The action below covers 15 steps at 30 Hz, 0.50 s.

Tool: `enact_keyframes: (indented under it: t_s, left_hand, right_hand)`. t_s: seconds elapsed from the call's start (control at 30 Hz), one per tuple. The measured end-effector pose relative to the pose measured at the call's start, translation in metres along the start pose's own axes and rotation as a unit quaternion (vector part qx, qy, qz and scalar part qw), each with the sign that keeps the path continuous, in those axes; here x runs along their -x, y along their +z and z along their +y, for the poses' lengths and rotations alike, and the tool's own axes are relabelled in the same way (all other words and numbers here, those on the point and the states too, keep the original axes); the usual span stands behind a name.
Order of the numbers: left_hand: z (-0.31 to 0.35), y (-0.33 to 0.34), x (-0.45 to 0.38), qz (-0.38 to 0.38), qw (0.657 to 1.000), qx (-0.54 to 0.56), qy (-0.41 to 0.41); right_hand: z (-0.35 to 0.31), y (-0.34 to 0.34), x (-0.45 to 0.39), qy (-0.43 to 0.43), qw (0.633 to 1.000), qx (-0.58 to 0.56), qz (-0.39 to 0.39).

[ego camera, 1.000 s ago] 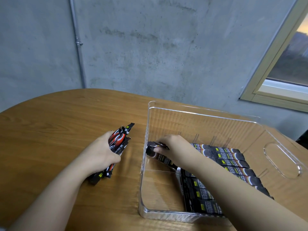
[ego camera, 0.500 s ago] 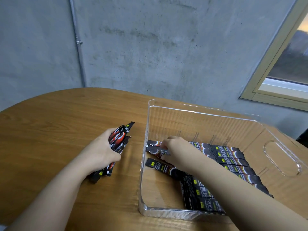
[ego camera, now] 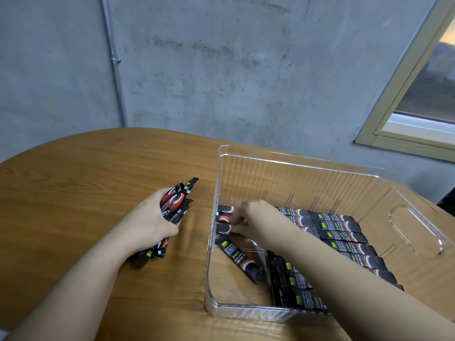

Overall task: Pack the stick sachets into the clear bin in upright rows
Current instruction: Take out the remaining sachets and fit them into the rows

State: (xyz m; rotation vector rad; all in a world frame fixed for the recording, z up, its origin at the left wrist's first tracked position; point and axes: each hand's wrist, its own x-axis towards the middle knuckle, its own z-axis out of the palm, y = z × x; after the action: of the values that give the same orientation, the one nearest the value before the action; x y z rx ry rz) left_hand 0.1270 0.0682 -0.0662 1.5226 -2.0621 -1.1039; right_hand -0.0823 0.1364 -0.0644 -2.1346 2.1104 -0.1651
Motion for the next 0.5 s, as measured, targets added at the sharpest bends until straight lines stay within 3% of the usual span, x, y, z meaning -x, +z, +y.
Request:
enact_keyframes:
  t_s: [0.1,0.23,0.5]
  left_hand:
    - [0.0,0.0,0.0,0.0,1.0,-0.002,-0.001]
    - [-0.001,0.0,-0.001,0.001,1.0,-0.004,0.0]
    - [-0.003,0.0,-0.003,-0.001,1.0,0.001,0.001]
  right_hand:
    - [-0.007,-0.013,0.014,0.037,0.997,0.003,-0.068]
    - [-0.018,-0.009,0.025,0.026,0.983,0.087,-0.159]
    - [-0.015,-0.001,0.019,-0.003,0.983,0.15,-0.109]
